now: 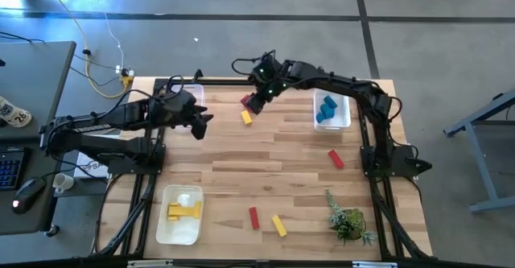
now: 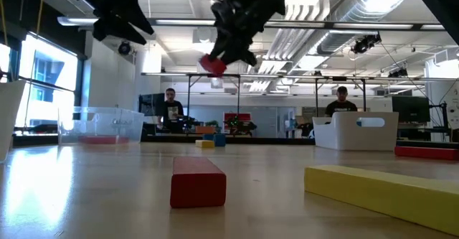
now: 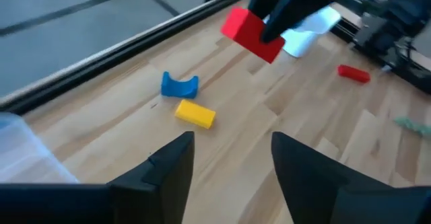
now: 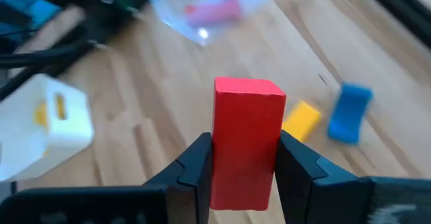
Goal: Sort & place blocks by color
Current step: Put the red block into the transparent bin
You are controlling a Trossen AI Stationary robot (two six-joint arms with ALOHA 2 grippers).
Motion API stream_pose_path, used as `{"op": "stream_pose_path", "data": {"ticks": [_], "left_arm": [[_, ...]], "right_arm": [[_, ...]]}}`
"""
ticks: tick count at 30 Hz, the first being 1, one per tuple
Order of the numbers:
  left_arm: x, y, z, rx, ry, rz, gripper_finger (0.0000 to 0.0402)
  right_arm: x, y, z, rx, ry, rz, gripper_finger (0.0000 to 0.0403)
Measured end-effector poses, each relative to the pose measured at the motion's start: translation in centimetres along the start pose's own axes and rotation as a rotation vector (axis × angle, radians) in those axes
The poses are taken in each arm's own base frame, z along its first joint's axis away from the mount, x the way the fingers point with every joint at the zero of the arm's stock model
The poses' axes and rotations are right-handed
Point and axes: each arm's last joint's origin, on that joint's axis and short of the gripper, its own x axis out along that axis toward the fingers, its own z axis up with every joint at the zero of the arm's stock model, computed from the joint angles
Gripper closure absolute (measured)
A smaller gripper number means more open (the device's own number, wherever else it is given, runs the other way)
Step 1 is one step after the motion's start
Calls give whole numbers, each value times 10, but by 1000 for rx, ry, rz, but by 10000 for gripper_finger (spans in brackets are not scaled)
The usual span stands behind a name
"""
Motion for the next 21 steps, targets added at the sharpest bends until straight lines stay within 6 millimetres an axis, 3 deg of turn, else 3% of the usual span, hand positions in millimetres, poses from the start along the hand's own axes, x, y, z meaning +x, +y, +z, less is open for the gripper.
{"op": "stream_pose_path", "data": {"ticks": [9, 16, 21], "left_arm": [[-1, -9, 15, 174, -121, -192, 179], [2, -14, 23, 206, -197, -235, 179], [11, -16, 22, 215, -159, -252, 179]], "right_arm": [[-24, 30, 21, -308, -95, 175, 305], [-22, 55, 20, -528, -148, 240, 305], [-20, 69, 19, -659, -191, 258, 305]]}}
